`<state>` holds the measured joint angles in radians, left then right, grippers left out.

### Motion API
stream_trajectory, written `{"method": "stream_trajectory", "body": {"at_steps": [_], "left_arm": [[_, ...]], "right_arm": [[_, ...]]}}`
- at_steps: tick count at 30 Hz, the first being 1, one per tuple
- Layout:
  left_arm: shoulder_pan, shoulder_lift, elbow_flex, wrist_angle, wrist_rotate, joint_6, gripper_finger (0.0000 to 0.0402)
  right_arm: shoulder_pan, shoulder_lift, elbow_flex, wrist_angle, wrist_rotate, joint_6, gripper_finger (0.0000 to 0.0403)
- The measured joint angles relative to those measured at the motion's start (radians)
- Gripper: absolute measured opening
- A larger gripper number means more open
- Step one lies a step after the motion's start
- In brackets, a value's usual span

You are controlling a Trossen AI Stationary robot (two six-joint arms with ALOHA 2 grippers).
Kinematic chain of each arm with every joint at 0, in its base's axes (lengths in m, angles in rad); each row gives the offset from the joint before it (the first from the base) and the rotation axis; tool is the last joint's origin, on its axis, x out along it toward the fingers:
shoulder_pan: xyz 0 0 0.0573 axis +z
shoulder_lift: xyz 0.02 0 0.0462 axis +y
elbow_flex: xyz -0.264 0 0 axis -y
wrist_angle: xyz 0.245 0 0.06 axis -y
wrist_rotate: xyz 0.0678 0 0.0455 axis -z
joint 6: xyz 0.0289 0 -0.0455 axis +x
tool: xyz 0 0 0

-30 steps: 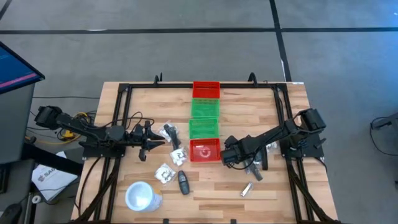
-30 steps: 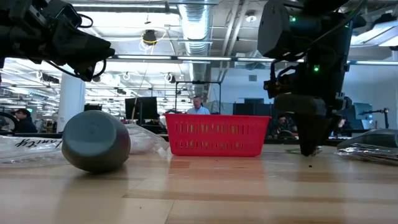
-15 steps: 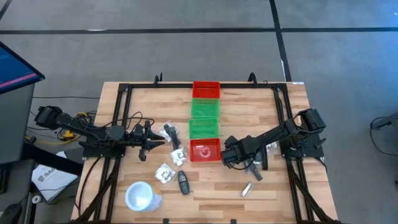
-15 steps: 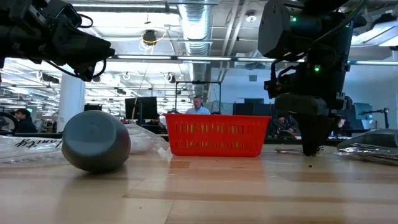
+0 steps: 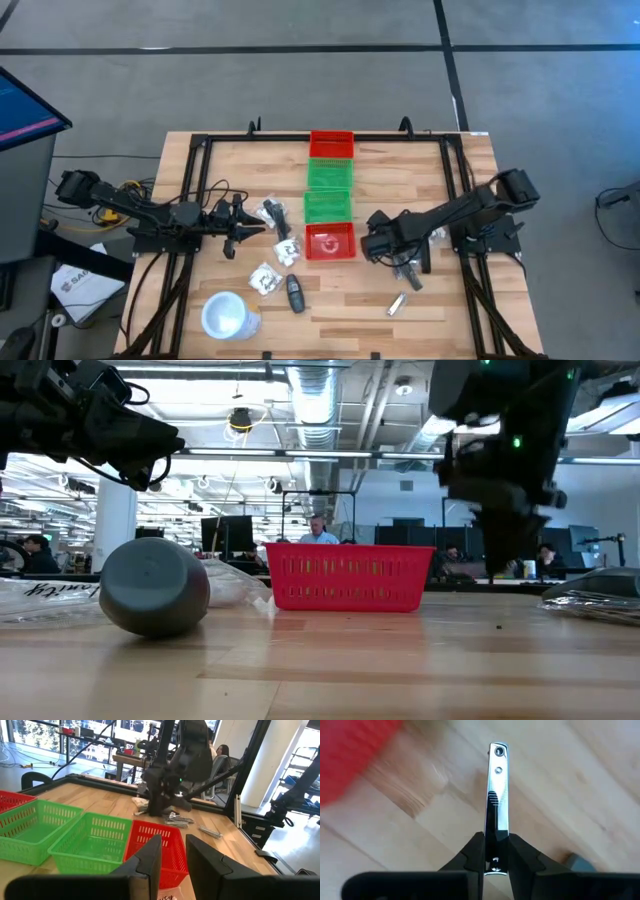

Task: Pick & Place Travel size toiletries
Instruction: Put the silver nail cutter into the top red bin

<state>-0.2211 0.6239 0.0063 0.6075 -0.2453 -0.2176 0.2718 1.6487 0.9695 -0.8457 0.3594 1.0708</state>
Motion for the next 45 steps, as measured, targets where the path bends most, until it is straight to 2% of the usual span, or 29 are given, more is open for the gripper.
{"method": "stream_trajectory", "body": {"at_steps": [11,19,31,41,43,45], "left_arm": [[0.0,0.0,0.0,0.002,0.0,0.0,0.0082],[0.0,0.0,0.0,0.008,0.0,0.0,0.0082],[0.0,0.0,0.0,0.016,0.0,0.0,0.0082],[0.0,0.0,0.0,0.023,-0.013,0.001,0.0082],[0.0,0.0,0.0,0.023,-0.02,0.002,0.0082],[0.0,0.0,0.0,0.023,-0.021,0.002,0.0082]], "right_arm": [[-0.055,-0.161,0.002,0.075,0.112,-0.149,0.0047],[-0.172,-0.192,0.003,0.232,0.108,-0.359,0.0047],[-0.41,-0.186,0.004,0.443,-0.057,-0.617,0.0047],[-0.618,-0.166,0.004,0.567,-0.175,-0.738,0.0047],[-0.652,-0.133,0.014,0.61,-0.197,-0.762,0.0047],[-0.691,-0.102,0.024,0.578,-0.205,-0.768,0.0047]]}}
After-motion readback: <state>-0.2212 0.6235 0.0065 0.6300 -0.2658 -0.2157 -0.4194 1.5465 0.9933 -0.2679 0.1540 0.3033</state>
